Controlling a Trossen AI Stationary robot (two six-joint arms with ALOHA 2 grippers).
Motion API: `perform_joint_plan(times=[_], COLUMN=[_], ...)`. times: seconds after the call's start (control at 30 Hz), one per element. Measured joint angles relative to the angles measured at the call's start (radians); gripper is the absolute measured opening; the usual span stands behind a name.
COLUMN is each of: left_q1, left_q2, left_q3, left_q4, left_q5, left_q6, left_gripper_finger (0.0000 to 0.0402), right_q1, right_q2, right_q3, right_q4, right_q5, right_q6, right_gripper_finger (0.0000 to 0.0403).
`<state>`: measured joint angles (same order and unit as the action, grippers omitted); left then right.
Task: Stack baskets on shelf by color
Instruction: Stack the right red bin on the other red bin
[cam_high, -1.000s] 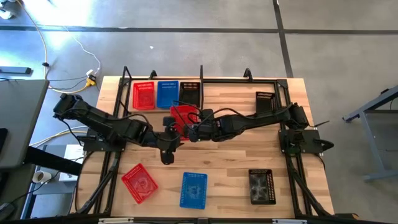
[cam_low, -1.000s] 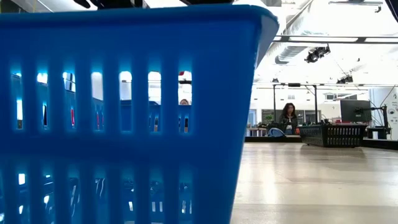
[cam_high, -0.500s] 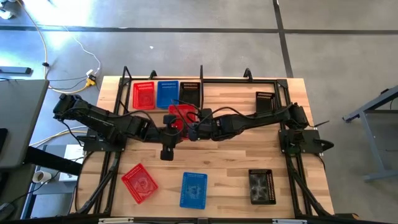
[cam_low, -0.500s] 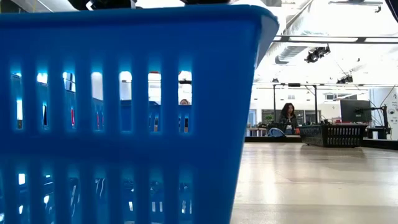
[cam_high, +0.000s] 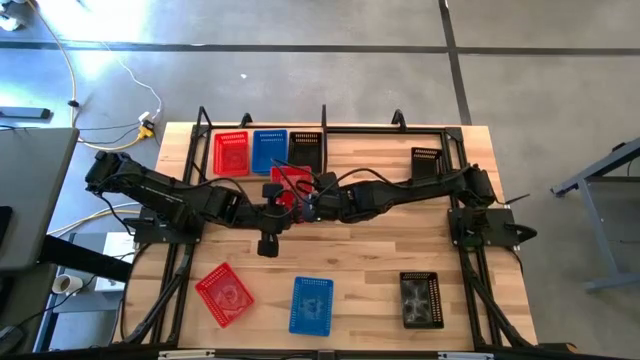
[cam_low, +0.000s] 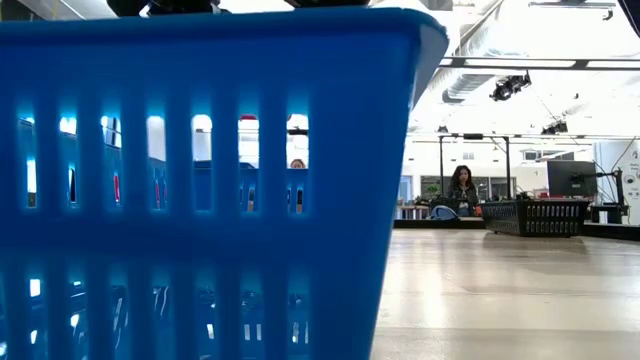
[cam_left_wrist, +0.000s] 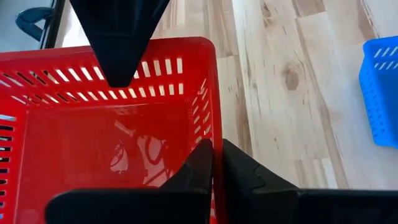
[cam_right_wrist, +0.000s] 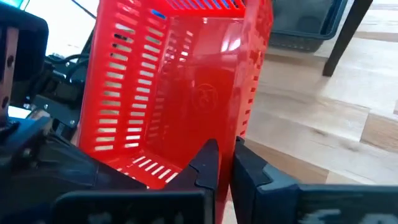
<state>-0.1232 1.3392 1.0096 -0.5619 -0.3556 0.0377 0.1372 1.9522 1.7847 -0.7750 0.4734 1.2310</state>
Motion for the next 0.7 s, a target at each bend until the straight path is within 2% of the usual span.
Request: perform_joint_plan(times=[0.13, 0.23, 0.47, 0.7], left_q1=[0.001, 0.001, 0.001, 0.001], left_q2=[0.0, 0.0, -0.016, -0.077], left_q3=[0.0, 0.0, 0.0, 0.0], left_q4=[-0.01, -0.035, -0.089, -0.12], left_q5=[-0.001, -0.009, -0.053, -0.058], left_q6=[0.0, 0.008, 0.018, 0.006], left_gripper_finger=[0.0003, 0.0002, 0.0001, 0.0], right_q1=[-0.013, -0.031, -0.054, -0.071], right_q2=[0.0, 0.0, -0.028, -0.088], right_q3=[0.0, 0.0, 0.0, 0.001], right_q4=[-0.001, 0.002, 0.006, -0.007], right_q5=[-0.019, -0.066, -0.091, -0.113], right_q6=[-0.017, -0.043, -0.135, -0.204], right_gripper_finger=[0.0032, 0.0061, 0.0131, 0.0145])
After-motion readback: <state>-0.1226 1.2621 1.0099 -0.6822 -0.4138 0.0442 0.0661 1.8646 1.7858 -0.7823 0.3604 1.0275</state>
